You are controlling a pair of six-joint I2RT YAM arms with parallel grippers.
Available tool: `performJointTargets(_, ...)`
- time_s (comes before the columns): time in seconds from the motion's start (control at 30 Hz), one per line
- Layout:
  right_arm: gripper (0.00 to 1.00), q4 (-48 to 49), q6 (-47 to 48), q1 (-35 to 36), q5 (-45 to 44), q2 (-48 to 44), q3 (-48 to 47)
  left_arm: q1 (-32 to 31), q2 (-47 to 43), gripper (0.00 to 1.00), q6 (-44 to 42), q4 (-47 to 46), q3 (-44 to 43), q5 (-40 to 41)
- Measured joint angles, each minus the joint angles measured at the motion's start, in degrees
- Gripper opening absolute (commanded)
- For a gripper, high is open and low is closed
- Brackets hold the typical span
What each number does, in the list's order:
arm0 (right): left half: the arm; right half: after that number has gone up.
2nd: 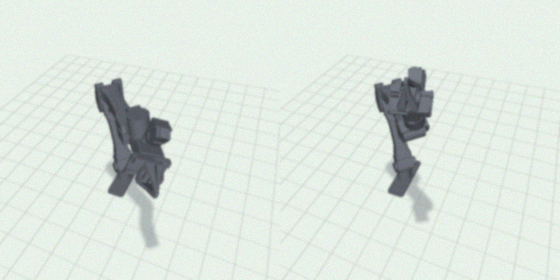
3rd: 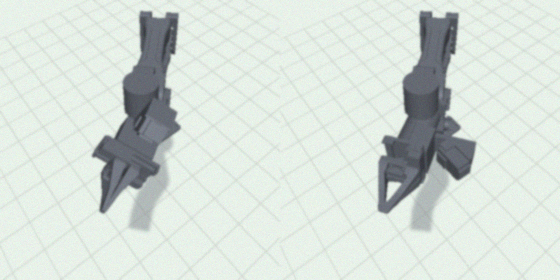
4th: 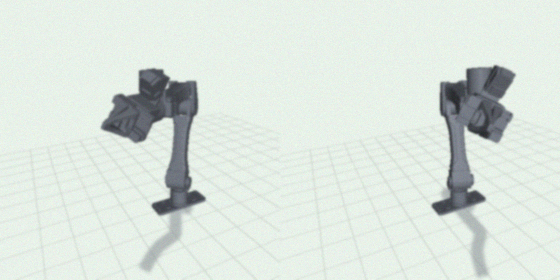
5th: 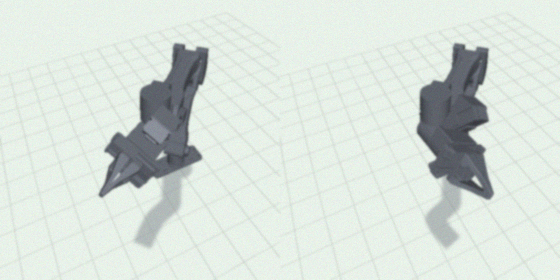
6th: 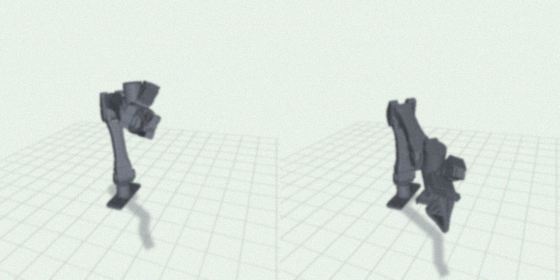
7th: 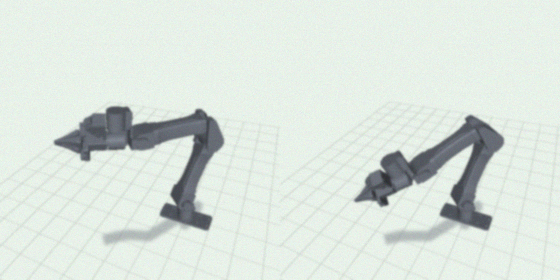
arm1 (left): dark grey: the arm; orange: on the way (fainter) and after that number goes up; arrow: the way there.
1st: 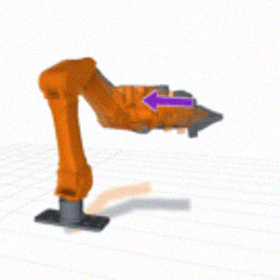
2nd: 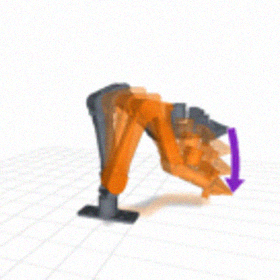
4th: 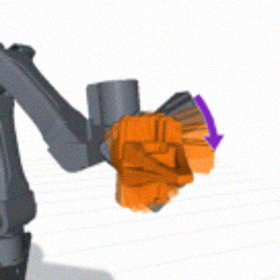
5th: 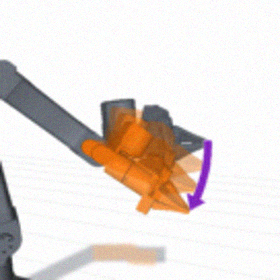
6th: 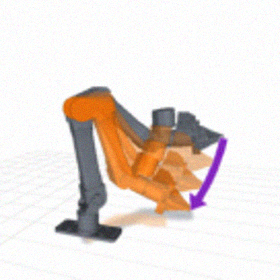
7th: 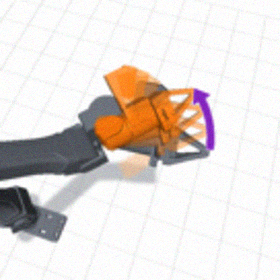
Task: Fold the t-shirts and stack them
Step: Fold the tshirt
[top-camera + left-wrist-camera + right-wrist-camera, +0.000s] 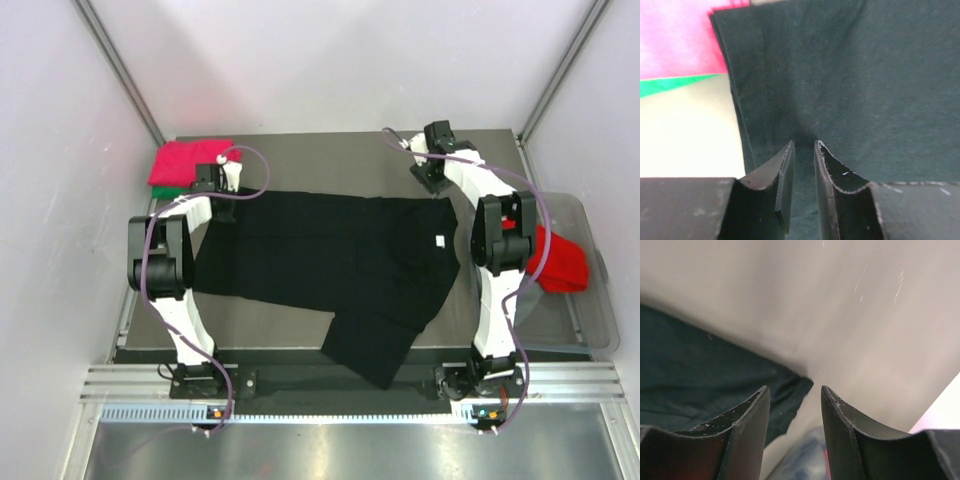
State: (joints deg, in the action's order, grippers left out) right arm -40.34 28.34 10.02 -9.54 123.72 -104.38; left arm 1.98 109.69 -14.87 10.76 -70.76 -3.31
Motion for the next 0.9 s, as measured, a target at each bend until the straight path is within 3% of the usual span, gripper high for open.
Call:
performJointTargets(0.37,0.45,-7.0,0.2,-0.8,-3.1,4.5,-2.7,0.0,1.3,0.28,1.0,-0.3,-0.4,0.8)
performJointTargets(0.47,0.29,-8.2,0.4,-0.9,-3.5,7.0,-5.1,0.0,1.3,0.28,1.2,-0.4,-0.4,0.8)
performJointTargets(0.5,0.18,-8.5,0.4,-0.9,-3.5,7.8,-5.7,0.0,1.3,0.28,1.2,-0.4,-0.4,0.8)
performJointTargets(0.6,0.03,-10.0,0.1,-1.0,-3.5,9.8,-7.5,0.0,1.2,0.27,1.2,-0.5,-0.2,0.8)
performJointTargets(0.9,0.0,-12.1,-0.6,-1.1,-4.4,11.7,-11.0,0.0,1.3,0.27,1.2,-0.8,-0.1,1.9)
